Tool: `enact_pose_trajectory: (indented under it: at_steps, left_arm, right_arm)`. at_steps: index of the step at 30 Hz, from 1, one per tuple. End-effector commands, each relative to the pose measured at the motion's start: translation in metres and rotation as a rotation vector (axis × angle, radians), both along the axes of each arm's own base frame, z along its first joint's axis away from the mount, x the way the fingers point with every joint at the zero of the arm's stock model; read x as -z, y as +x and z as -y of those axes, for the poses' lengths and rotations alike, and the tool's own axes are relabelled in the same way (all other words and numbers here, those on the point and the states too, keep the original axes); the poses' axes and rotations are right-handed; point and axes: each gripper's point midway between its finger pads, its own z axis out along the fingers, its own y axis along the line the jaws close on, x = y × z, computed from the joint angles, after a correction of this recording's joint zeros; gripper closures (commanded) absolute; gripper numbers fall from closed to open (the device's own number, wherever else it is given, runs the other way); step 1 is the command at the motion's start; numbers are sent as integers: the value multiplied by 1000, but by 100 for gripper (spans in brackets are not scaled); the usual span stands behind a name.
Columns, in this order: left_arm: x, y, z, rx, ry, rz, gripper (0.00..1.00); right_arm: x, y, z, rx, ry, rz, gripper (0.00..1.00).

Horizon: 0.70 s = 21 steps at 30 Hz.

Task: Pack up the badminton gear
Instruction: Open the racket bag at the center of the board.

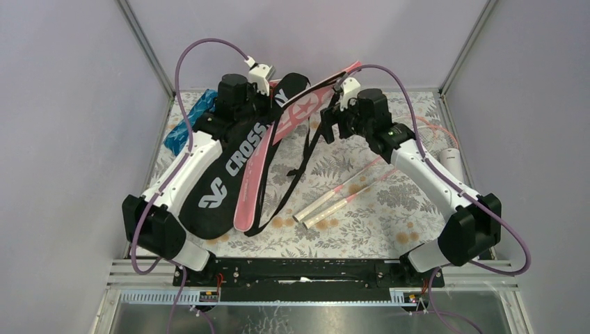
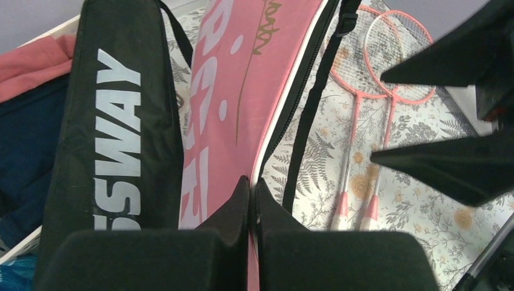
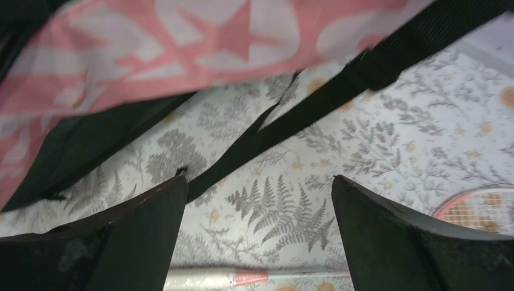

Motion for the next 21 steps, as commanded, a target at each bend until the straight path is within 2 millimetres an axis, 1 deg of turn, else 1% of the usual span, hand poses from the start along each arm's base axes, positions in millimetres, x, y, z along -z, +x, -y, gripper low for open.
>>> enact_pose_trajectory:
  at_steps: [1, 4, 5, 7, 11, 14, 18, 21]
  left_arm:
    - [-34, -5, 9, 19, -23, 146, 100]
    - [-33, -13, 16, 47, -31, 140, 100]
    - [-35, -15, 17, 49, -37, 142, 100]
    - [-38, -15, 16, 38, -45, 150, 100]
    - [-51, -11, 4, -34, -54, 196, 100]
    - [-58, -7, -2, -68, -64, 202, 100]
    - [-56, 1, -13, -126, -50, 201, 100]
    - [-50, 1, -16, -112, -13, 216, 100]
  right_arm:
    - [-29, 32, 12, 147, 18, 86, 5]
    - [-22, 44, 17, 176, -5, 96, 6]
    - [-18, 48, 18, 179, -13, 91, 8]
    - [-6, 56, 27, 217, -49, 81, 12]
    - [26, 63, 48, 254, -88, 28, 26]
    - [46, 65, 59, 260, -106, -8, 39]
    - [68, 66, 71, 269, -138, -43, 52]
    - [83, 68, 78, 261, -151, -72, 55]
